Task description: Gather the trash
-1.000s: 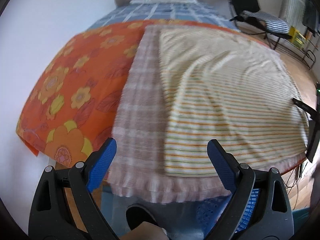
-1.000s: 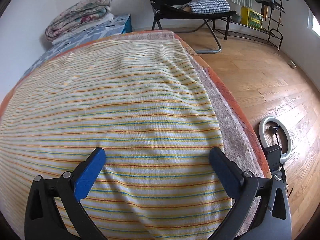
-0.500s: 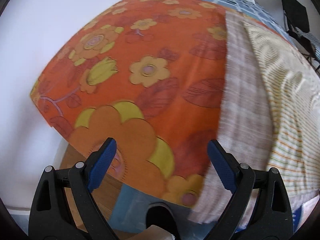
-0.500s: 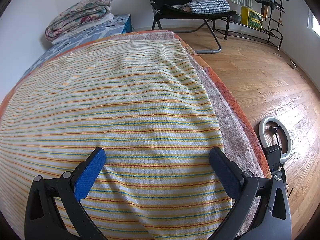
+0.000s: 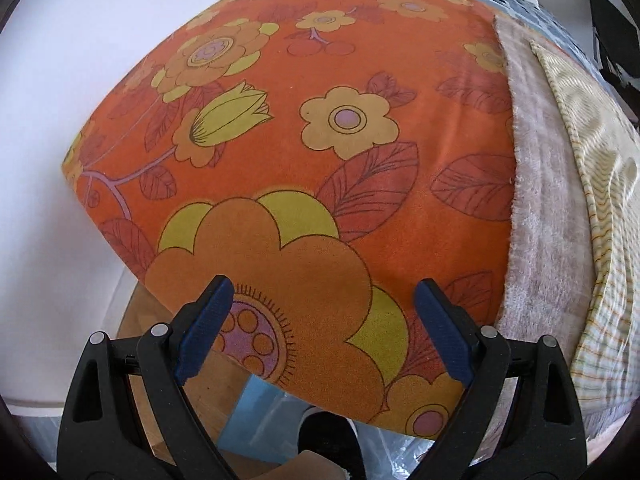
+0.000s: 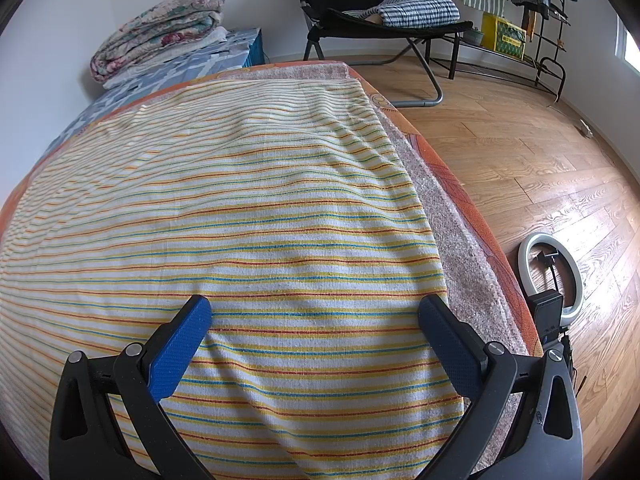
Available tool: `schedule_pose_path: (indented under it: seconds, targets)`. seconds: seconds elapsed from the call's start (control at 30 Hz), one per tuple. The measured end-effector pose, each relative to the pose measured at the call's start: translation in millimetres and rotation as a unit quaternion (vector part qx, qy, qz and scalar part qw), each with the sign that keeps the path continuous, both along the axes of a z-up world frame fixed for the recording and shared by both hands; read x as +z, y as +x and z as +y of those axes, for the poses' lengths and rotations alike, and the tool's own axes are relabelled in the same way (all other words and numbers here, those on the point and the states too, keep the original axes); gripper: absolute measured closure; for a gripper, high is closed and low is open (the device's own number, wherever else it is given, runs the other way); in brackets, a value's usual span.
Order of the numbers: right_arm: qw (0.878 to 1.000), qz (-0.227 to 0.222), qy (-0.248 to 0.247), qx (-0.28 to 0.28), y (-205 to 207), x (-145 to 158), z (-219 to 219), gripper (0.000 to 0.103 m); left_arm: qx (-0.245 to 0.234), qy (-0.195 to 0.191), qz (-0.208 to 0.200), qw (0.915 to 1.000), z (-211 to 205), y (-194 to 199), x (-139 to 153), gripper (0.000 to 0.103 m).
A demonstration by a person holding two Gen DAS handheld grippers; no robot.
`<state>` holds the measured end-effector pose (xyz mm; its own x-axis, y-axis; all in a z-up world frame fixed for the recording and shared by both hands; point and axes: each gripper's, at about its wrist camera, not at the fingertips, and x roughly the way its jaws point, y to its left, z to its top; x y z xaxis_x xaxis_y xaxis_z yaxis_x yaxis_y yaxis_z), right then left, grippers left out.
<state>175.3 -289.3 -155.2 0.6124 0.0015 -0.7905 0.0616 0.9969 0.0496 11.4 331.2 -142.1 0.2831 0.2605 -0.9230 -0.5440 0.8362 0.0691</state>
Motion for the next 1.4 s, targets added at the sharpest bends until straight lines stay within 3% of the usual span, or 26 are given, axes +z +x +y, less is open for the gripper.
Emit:
schedule_pose_path:
  seconds: [0.63,0.7,0.8,1.4]
  targets:
    - [1.000,0.000,0.000,0.000,0,0,0,0.000,-0.031,0.003,-0.009,0.9995,-24,6,-3,0.009]
    - [1.000,0.000,0.000,0.000,0,0,0,0.000,-0.026,-0.009,-0.015,0.9995,-22,4,-4,0.009]
    - [1.000,0.000,0.000,0.000,0,0,0,0.000,-0.014,-0.036,-0.020,0.9990,-17,3,-9,0.001]
    - [1.000,0.000,0.000,0.000,-1,0,1,0.000,-0.023,-0.034,-0.023,0.9989,-17,6,-10,0.000]
